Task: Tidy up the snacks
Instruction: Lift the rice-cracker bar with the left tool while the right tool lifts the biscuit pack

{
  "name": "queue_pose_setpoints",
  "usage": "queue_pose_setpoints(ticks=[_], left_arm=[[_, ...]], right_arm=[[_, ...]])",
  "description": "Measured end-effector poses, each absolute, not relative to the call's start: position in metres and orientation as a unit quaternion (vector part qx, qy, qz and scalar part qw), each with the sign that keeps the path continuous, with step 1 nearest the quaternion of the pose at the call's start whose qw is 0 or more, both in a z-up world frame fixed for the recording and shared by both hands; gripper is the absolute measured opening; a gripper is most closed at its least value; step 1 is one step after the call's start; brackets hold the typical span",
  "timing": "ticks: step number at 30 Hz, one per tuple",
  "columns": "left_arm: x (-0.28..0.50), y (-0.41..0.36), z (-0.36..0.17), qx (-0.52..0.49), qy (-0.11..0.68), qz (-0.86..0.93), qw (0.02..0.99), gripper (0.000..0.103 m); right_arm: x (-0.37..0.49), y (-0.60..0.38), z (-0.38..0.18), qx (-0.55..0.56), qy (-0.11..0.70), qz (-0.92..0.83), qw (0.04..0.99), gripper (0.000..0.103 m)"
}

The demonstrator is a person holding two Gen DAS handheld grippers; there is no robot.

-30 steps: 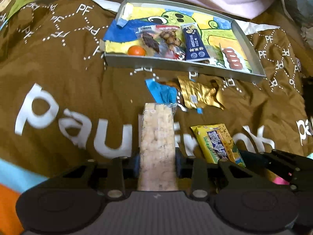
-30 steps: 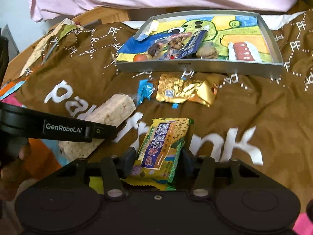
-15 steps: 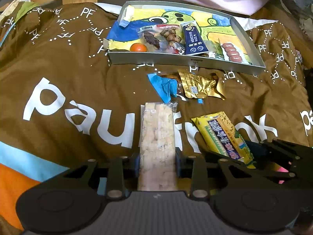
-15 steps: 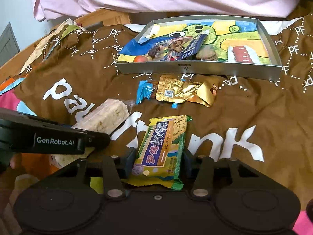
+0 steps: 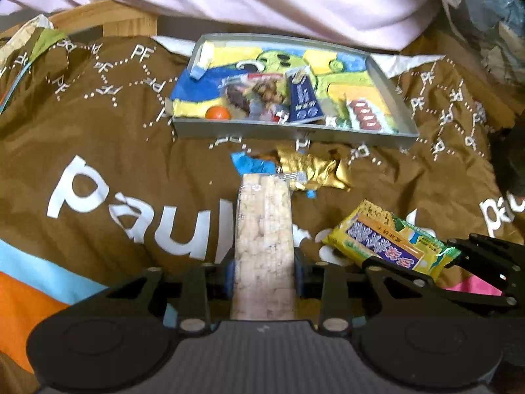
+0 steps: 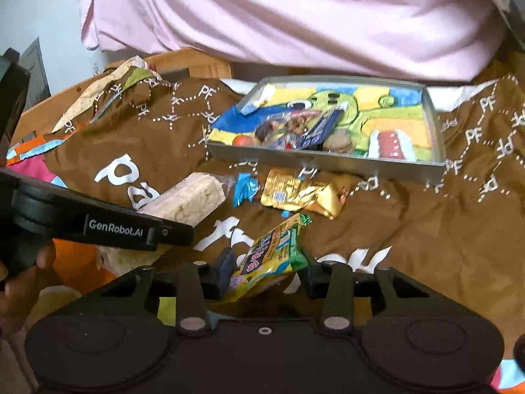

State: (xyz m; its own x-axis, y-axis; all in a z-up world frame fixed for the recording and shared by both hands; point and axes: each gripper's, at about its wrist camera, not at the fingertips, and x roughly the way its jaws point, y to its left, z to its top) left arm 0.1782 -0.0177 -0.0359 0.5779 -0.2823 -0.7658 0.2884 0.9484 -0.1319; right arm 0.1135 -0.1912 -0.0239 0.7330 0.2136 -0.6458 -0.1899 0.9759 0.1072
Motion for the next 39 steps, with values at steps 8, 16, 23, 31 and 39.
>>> queue_pose_setpoints(ticks=[8,16,23,31,39], left_arm=[[0.179,-0.019,-0.033,-0.003,0.424,-0.164,0.891,0.036],[0.177,-0.018,-0.027,-0.009,0.398,-0.166,0.902,0.036],[0.177,-0.020,-0.026,-0.011,0.393,-0.169,0.904,0.036],[0.177,-0.016,-0.017,-0.020,0.368,-0.165,0.915,0.036],[0.204,-0.019,0.000,-0.032,0.326,-0.144,0.934,0.036]], right_arm=[[0.111,-0.190,-0.023,0.004,0.349,0.108,0.931,0.038],[0.111,-0.190,-0.019,-0.009,0.339,0.100,0.936,0.010],[0.111,-0.188,-0.020,-0.016,0.336,0.101,0.936,0.010],[0.108,-0.190,-0.004,-0.025,0.304,0.104,0.947,0.010],[0.133,-0.195,0.027,-0.077,0.244,0.114,0.960,0.010]])
